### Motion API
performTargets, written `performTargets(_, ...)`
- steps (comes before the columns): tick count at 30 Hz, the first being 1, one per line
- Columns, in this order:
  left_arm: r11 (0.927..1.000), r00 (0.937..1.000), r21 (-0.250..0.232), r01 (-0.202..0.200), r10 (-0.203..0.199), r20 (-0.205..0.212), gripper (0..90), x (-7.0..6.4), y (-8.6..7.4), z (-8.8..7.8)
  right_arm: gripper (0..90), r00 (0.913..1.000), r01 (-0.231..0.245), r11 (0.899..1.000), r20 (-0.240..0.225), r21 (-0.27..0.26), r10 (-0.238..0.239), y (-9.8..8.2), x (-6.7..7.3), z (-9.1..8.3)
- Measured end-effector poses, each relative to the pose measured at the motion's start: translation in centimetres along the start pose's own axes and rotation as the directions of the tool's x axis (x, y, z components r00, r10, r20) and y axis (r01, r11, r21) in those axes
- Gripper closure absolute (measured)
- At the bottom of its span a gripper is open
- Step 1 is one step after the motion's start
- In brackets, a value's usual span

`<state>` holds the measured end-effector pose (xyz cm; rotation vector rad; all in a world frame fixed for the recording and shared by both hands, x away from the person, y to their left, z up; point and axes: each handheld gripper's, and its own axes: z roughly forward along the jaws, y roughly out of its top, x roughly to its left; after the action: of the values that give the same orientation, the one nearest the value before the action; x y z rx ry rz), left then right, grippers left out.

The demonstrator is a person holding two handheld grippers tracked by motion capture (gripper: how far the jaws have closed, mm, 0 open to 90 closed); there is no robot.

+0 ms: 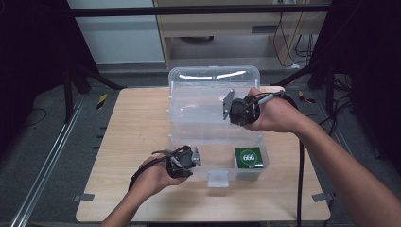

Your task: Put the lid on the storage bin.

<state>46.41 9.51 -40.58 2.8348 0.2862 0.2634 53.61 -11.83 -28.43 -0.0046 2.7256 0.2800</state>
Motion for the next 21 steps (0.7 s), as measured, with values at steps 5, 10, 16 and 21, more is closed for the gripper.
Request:
performTargets(5,0.9995,0.9995,-0.010,0.031,-0.031,0.011,79.9,-0.1,-0.1,0.1,88.2,0.9999,-0.008,1.000,-0.007,-0.016,0.008,-0.5,0.7,-0.2)
performTargets(10,0.9991,0.9991,-0.014,0.041,-0.041,0.010,79.6,-0.2,-0.2,0.1,88.2,1.0000,-0.002,1.000,0.006,-0.021,0.002,-0.5,1.2,-0.2)
performTargets(16,0.9982,0.9986,-0.028,0.052,-0.052,0.000,79.3,-0.4,-0.2,0.2,88.0,1.0000,0.000,1.000,0.000,-0.027,0.000,-0.7,1.9,-0.3)
performTargets(21,0.9976,0.9982,-0.035,0.060,-0.060,-0.001,79.2,-0.4,-0.3,0.2,87.7,1.0000,0.004,1.000,-0.006,-0.028,-0.004,-0.8,2.3,-0.3)
